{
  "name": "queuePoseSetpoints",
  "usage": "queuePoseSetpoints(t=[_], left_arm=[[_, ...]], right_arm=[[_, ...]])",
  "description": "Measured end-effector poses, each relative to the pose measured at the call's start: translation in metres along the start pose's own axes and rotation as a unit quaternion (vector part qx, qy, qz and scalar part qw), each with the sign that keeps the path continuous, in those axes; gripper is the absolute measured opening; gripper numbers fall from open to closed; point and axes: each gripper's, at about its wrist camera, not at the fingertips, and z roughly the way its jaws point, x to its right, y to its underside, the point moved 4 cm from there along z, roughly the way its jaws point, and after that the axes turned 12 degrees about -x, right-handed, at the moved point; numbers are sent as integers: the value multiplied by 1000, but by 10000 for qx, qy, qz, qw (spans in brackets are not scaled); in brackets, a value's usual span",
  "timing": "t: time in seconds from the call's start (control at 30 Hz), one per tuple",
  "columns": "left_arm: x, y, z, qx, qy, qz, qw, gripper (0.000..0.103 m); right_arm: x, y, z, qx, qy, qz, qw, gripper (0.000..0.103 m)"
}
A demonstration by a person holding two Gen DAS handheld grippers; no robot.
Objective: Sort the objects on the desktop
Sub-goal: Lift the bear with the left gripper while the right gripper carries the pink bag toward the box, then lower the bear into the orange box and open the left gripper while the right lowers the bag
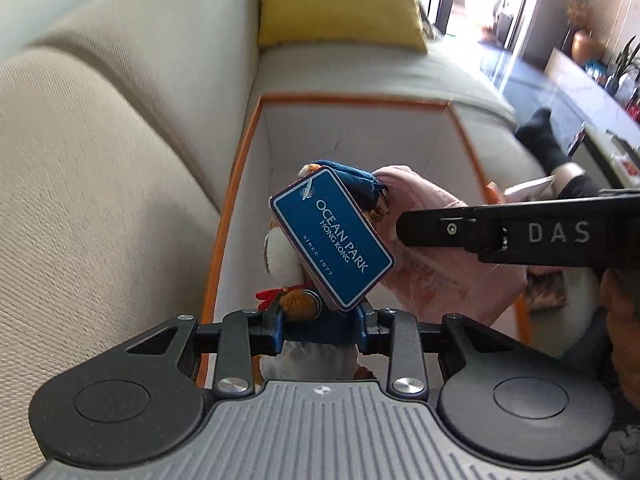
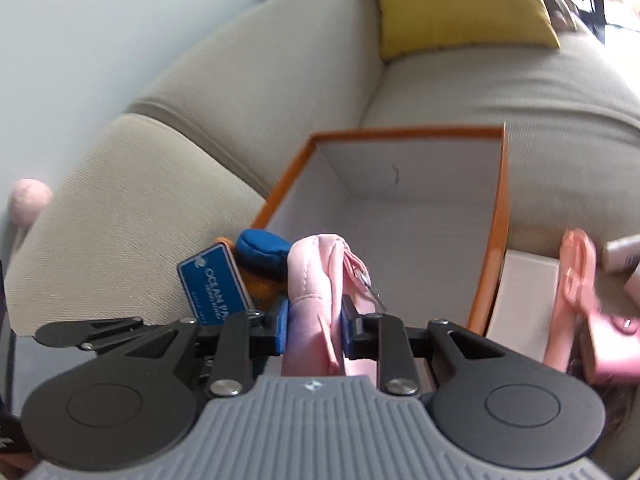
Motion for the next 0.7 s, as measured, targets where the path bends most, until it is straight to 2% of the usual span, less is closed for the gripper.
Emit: queuePoseSetpoints(t=[0.17,0.27,0.4,0.47,0.63,0.7], left_arm=[[-16,0,21,-420,54,-36,9991,37],[-21,-1,28,-543,-59,19,9985,37],[-31,4,35,-753,35,48,9971,38],[-32,5,41,-849,87,55,9963,38],[-27,6,47,-924,-8,187,9955,35],[-24,6,49,-934,-75,227,9953,35]], right_arm=[[-3,2,25,-348,-57,256,9991,27],[-3,4,39,-584,-172,457,9971,28],[-4,10,52,-738,-172,670,9949,28],[-1,12,56,-707,-159,912,9932,28],[7,15,51,-247,115,1204,9924,28],[7,14,53,-280,70,1205,9923,28]])
